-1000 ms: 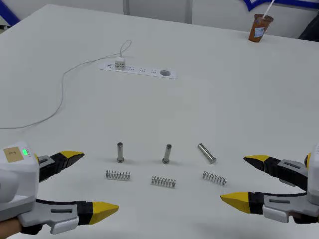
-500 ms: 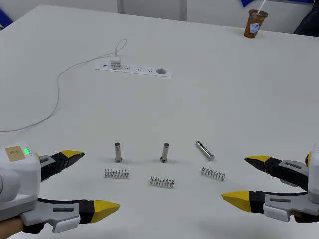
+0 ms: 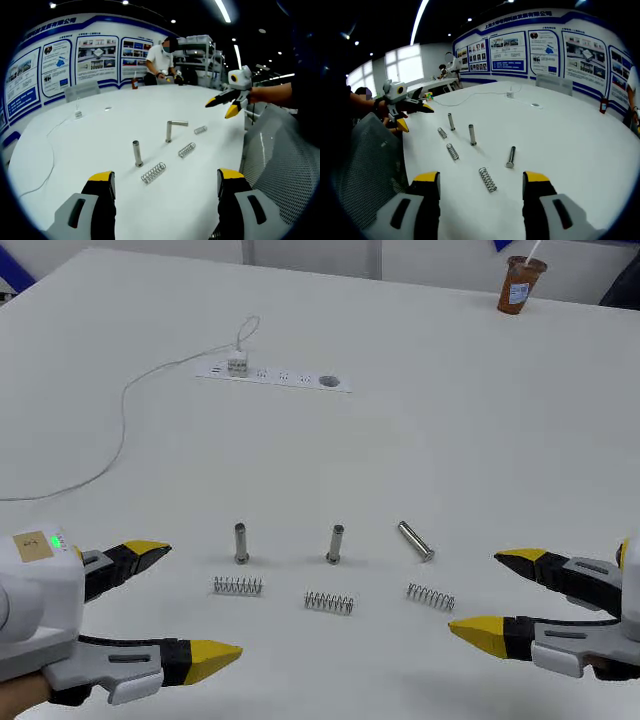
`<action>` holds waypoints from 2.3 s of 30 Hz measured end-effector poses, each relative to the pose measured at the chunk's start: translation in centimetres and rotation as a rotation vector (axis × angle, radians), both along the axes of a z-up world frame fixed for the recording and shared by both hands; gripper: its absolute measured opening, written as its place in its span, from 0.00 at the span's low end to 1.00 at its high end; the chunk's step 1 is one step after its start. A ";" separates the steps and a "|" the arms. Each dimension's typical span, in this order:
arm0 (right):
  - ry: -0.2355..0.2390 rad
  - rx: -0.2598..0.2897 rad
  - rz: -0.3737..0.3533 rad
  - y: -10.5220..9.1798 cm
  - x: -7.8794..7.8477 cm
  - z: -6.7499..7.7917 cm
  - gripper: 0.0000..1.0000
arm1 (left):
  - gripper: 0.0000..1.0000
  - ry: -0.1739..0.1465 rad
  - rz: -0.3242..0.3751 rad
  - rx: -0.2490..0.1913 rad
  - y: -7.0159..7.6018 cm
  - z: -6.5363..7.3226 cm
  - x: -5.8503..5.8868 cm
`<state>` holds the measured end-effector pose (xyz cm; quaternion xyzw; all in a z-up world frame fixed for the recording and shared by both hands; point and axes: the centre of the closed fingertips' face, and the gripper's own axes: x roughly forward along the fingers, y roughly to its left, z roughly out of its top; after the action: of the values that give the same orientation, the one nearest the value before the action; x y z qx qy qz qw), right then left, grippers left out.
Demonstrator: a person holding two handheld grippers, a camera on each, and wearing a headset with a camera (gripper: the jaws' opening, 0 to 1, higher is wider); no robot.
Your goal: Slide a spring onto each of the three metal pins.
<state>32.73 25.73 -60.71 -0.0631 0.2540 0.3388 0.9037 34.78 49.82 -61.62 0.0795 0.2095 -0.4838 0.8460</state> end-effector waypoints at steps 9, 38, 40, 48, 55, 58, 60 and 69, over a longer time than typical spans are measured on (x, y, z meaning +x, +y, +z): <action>0.002 -0.006 0.012 -0.2 1.0 0.0 0.67 | 0.85 0.000 0.021 0.000 0.4 0.0 0.0; 0.071 -0.131 -0.003 0.2 7.5 0.4 0.46 | 0.85 0.004 0.042 0.001 0.6 -0.2 -0.6; 0.080 -0.143 -0.004 0.3 8.1 0.3 0.44 | 0.85 0.004 0.041 0.001 0.5 -0.2 -0.6; 0.124 -0.176 -0.009 0.8 9.6 -0.9 0.38 | 0.85 0.004 0.042 -0.001 0.5 -0.3 -0.6; 0.171 -0.220 -0.012 0.8 10.4 -2.5 0.33 | 0.85 0.006 0.041 0.000 0.6 -0.4 -0.7; 0.185 -0.232 -0.017 0.8 10.7 -2.9 0.31 | 0.85 0.007 0.041 0.002 0.7 -0.4 -0.7; 0.199 -0.240 -0.025 0.8 11.0 -3.2 0.30 | 0.84 0.006 0.041 0.004 0.7 -0.3 -0.7; 0.246 -0.277 -0.040 1.0 11.7 -4.3 0.25 | 0.84 0.003 0.043 0.005 0.9 -0.1 -0.6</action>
<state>44.45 26.74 -64.97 -0.1402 0.4081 0.2878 0.8550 34.14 50.68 -61.77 0.0762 0.2138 -0.4651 0.8557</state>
